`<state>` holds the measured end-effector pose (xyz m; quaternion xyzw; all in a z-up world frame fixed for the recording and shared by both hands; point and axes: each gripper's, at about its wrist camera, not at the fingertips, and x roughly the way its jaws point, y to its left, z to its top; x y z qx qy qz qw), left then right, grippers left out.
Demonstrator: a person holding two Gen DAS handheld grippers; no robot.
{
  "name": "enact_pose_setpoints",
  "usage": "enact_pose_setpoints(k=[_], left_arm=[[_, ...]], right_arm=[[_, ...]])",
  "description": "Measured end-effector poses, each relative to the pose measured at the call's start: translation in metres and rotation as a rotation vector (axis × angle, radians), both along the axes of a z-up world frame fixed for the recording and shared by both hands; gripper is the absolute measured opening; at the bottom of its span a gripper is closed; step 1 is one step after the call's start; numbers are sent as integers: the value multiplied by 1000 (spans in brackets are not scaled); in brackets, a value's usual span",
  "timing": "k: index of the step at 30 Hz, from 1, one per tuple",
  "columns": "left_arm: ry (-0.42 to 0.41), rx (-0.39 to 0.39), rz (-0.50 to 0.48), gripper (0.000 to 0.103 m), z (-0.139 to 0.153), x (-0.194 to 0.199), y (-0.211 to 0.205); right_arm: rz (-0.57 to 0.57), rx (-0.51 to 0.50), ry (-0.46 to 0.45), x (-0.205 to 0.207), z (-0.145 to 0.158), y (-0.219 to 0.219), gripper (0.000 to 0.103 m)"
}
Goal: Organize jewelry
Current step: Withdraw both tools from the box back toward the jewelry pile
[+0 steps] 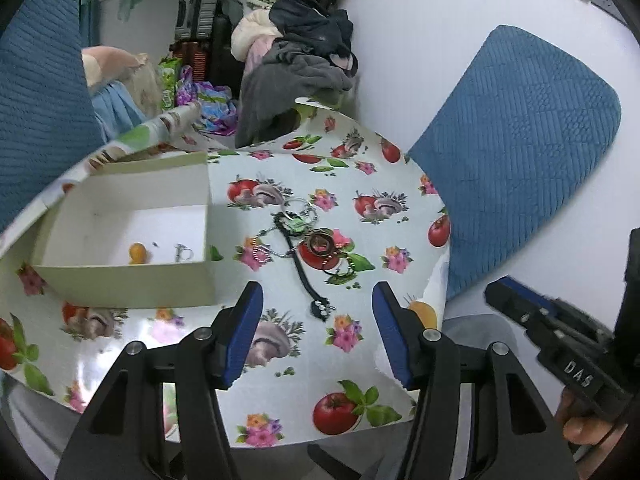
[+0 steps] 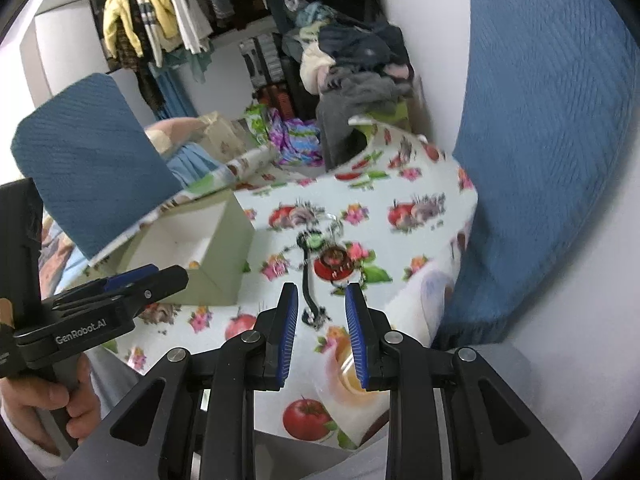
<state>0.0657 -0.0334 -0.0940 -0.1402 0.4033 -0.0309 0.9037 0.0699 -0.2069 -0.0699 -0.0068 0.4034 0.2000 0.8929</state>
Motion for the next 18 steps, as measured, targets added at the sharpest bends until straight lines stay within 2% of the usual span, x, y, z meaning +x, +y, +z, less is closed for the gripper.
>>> enact_pose_setpoints(k=[7, 18], left_arm=[[31, -7, -19, 58, -32, 18, -6], [85, -11, -10, 57, -73, 60, -8]], right_arm=[[-11, 14, 0, 18, -33, -1, 23], [21, 12, 57, 83, -66, 11, 23]])
